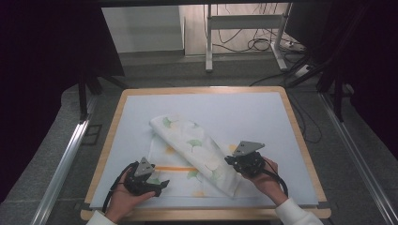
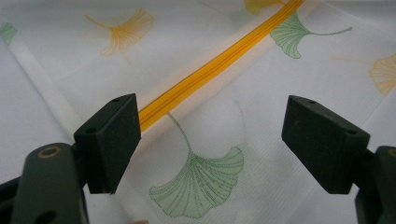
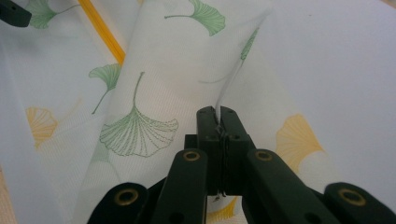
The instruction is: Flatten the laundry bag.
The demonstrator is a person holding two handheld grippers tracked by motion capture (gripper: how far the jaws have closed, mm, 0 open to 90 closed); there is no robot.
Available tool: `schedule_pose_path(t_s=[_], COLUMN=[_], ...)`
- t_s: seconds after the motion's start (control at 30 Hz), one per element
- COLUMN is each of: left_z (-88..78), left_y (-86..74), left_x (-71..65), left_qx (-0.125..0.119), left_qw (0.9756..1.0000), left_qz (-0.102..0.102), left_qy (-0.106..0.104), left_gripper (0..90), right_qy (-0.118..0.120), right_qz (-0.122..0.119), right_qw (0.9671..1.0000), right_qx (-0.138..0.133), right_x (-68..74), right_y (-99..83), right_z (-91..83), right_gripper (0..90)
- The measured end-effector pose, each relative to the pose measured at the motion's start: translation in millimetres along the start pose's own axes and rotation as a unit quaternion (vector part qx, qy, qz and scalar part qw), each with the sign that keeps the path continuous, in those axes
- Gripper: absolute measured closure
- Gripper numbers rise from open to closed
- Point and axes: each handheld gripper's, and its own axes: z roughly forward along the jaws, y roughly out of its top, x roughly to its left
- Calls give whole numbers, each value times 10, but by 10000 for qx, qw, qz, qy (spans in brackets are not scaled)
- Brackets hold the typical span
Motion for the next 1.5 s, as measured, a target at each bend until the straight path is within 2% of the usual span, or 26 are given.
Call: schedule_pose_path(t_s=[0.17,0.3,0.43,0.6,0.83,0.93,1.1,1.23,1.4,1.43,1.47,1.5], left_z=[17,26,23,23,8,6,2,0,11,13,13,11], left_y=[4,-1,-3,-5,-2,-1,0,1,1,1,1,1], left_x=[-4,-6,-2,0,2,3,4,3,1,1,1,0], left_qx=[33,66,54,55,2,-1,-5,-25,-10,-8,-8,-11], left_qw=[10000,9999,9999,9999,9999,9999,9999,9999,9999,9999,9999,9999], left_qz=[-14,-9,-6,-20,-57,-56,-57,-72,-65,-68,-68,-73], left_qy=[-84,-106,-107,-112,-113,-123,-122,-129,-140,-138,-138,-135], left_gripper=[199,199,199,199,199,199,198,198,198,198,198,198], right_qy=[-53,-94,-121,-188,-339,-427,-457,-457,-501,-531,-531,-600], right_qz=[-99,-90,2,-21,-36,-20,12,116,199,302,302,375], right_qw=[9999,9999,9999,9998,9994,9991,9989,9988,9985,9981,9981,9974], right_qx=[-88,-107,-99,-114,-112,-81,-53,-91,-135,-111,-111,-98], right_x=[-30,-69,-166,-253,-439,-572,-697,-839,-934,-995,-995,-1073], right_y=[70,94,115,178,329,402,463,502,531,539,539,544], right_z=[-23,-27,-9,-9,12,62,142,245,305,345,345,392], right_gripper=[882,882,882,883,884,885,884,884,884,884,884,884])
